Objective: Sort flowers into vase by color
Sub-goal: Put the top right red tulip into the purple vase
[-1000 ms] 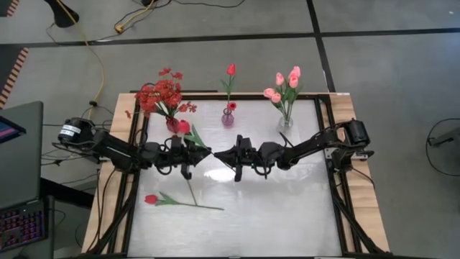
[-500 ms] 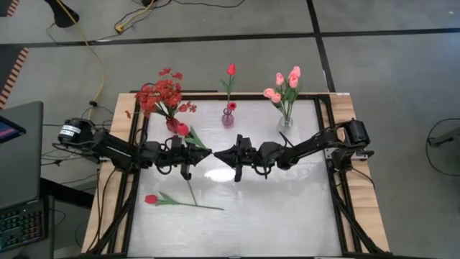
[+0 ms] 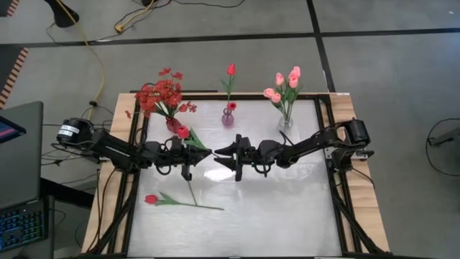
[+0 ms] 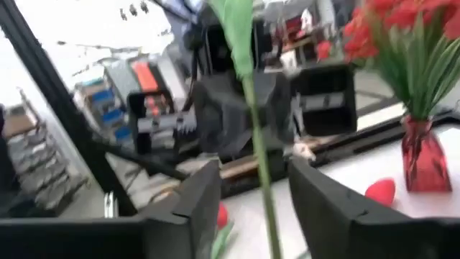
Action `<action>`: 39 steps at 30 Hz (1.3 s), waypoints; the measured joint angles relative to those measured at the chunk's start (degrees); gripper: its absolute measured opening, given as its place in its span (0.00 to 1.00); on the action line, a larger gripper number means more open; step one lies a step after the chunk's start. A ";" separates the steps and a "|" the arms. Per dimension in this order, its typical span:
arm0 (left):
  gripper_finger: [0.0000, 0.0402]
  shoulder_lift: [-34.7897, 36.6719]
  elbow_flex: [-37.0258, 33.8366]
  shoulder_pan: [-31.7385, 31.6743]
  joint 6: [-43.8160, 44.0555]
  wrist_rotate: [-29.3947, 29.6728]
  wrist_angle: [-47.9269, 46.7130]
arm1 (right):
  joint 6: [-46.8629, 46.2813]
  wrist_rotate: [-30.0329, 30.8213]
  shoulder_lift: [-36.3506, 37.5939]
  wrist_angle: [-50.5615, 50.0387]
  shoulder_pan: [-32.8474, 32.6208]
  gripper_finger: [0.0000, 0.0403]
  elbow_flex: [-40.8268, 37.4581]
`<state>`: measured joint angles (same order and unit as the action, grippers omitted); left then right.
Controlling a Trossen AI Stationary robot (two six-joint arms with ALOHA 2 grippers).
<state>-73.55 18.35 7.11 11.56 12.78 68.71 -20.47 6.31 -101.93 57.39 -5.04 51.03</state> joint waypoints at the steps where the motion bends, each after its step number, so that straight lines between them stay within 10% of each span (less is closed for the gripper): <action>1: 0.00 0.88 0.33 0.08 -0.50 0.45 -2.17 | 0.00 -0.78 0.52 -1.61 0.21 0.50 0.00; 13: 0.00 13.76 18.78 2.19 -16.70 17.22 -51.13 | -0.03 4.57 16.86 -38.93 0.23 0.63 0.02; 20: 0.00 13.50 25.76 -5.69 -26.58 15.45 -54.02 | -0.03 14.87 20.69 -46.49 -4.08 0.63 0.00; 28: 0.00 10.50 26.08 -23.29 -18.08 -0.89 -53.75 | 0.00 16.35 20.11 -47.31 -6.81 0.63 0.00; 39: 0.00 2.96 28.87 -27.62 -19.60 -3.57 -50.71 | 1.05 16.56 20.17 -48.93 -6.82 0.63 0.00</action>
<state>-70.59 47.22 -20.51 -8.04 9.22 18.00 -19.42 22.87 -81.76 8.46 -11.86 51.03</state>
